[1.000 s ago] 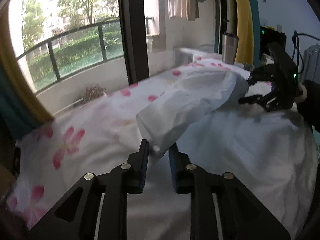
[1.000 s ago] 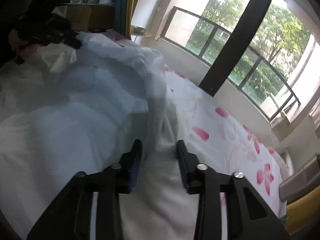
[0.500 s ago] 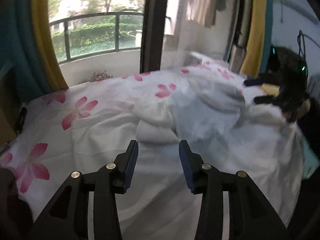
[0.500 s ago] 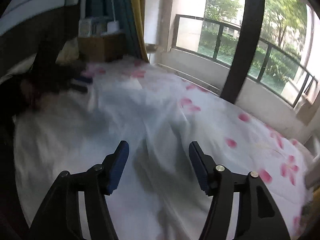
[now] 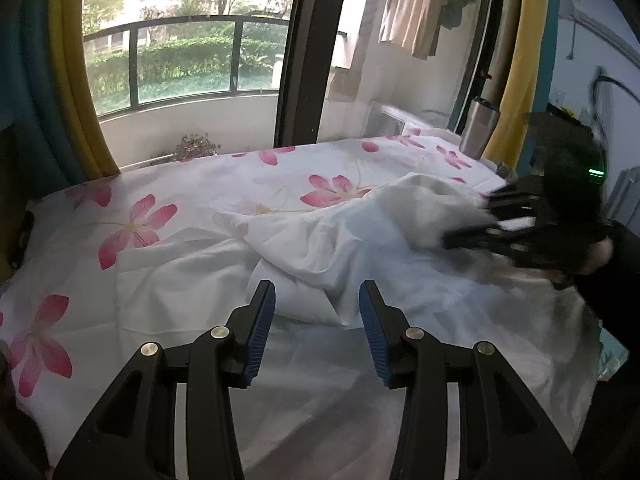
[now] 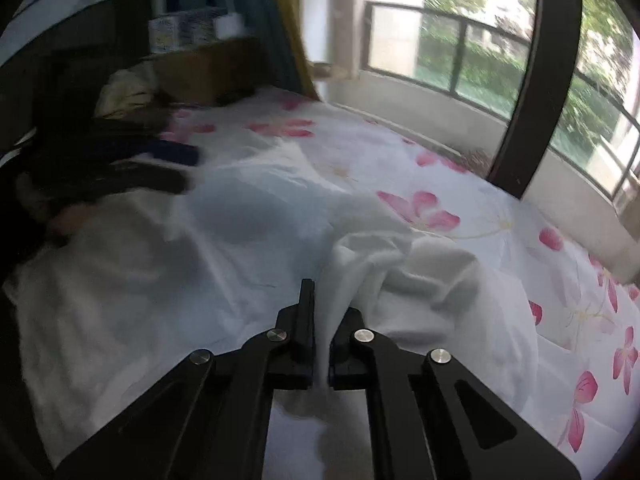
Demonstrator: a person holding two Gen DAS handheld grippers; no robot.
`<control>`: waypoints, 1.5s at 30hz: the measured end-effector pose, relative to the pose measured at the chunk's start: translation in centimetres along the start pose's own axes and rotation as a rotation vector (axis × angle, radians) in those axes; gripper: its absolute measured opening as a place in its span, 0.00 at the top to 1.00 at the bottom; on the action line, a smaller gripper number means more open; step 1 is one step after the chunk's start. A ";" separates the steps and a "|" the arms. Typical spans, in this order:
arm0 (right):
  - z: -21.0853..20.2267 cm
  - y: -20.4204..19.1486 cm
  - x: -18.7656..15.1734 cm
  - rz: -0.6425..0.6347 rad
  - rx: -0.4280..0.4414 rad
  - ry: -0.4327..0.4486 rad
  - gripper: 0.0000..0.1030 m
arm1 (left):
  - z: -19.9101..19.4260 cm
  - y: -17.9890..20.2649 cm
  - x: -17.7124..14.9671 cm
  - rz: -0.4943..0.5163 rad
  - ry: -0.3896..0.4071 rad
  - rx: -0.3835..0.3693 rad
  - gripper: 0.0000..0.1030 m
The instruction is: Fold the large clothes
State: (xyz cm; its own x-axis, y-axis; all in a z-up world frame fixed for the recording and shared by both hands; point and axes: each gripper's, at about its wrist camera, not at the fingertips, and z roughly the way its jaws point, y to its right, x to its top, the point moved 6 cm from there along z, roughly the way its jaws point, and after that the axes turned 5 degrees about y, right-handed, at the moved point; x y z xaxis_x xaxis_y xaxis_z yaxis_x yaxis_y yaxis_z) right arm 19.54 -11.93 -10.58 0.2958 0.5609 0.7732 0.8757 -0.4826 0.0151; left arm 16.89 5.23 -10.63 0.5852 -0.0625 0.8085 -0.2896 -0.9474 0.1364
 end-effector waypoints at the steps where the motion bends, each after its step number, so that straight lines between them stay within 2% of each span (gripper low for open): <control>1: -0.6 -0.7 -0.4 -0.008 0.015 0.004 0.96 | 0.1 0.0 0.1 0.005 -0.004 0.010 0.55; 4: -1.3 -2.7 -2.0 -0.021 0.080 -0.020 0.95 | 0.4 0.3 0.7 0.009 -0.002 0.011 0.55; 10: -1.1 -5.3 -5.2 -0.001 0.152 -0.091 0.93 | 1.3 2.2 2.6 0.027 0.022 -0.021 0.55; 12: -1.2 -6.0 -5.6 -0.018 0.165 -0.105 0.81 | 2.0 2.8 3.0 0.034 0.021 -0.027 0.55; 14: -1.5 -6.5 -5.8 -0.031 0.162 -0.106 0.43 | 3.0 3.4 3.1 0.043 0.005 -0.040 0.55; 15: -1.9 -6.5 -5.8 -0.036 0.160 -0.102 0.37 | 3.9 3.6 2.8 0.057 -0.019 -0.037 0.55; 18: -3.1 -6.4 -5.4 -0.043 0.158 -0.084 0.35 | 6.4 3.7 1.1 0.101 -0.127 0.015 0.55; 23: -5.2 -4.1 -3.4 0.005 0.103 0.003 0.35 | 5.8 4.6 -0.4 0.094 -0.155 -0.055 0.55; 26: -5.3 -1.2 -2.2 0.062 -0.006 0.055 0.35 | 5.0 5.2 -1.4 0.095 -0.171 -0.096 0.54; 28: -4.3 0.9 -1.8 0.084 -0.136 0.044 0.35 | 4.6 5.6 -2.0 0.104 -0.178 -0.105 0.54; 30: -3.1 2.3 -1.6 0.094 -0.212 0.016 0.35 | 3.9 5.8 -2.4 0.106 -0.179 -0.112 0.54; 35: 0.2 1.1 -1.9 -0.013 -0.263 -0.067 0.35 | 2.6 5.7 -2.4 0.073 -0.161 -0.134 0.54; 37: 0.3 0.1 -2.4 -0.057 -0.248 -0.085 0.34 | 2.2 5.7 -2.3 0.067 -0.152 -0.141 0.54; 40: -0.2 -1.0 -3.1 -0.105 -0.240 -0.101 0.26 | 1.7 5.7 -1.3 0.060 -0.114 -0.148 0.54; 45: -1.0 -2.5 -4.5 -0.160 -0.192 -0.136 0.26 | 3.0 6.0 1.6 0.057 -0.038 -0.140 0.54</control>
State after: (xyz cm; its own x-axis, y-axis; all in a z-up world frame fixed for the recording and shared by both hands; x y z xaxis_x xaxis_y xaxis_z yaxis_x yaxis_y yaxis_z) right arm 15.68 -13.91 -13.44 0.2196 0.7191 0.6593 0.8311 -0.4918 0.2596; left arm 18.32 -1.49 -10.22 0.5925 -0.1291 0.7952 -0.4243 -0.8891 0.1718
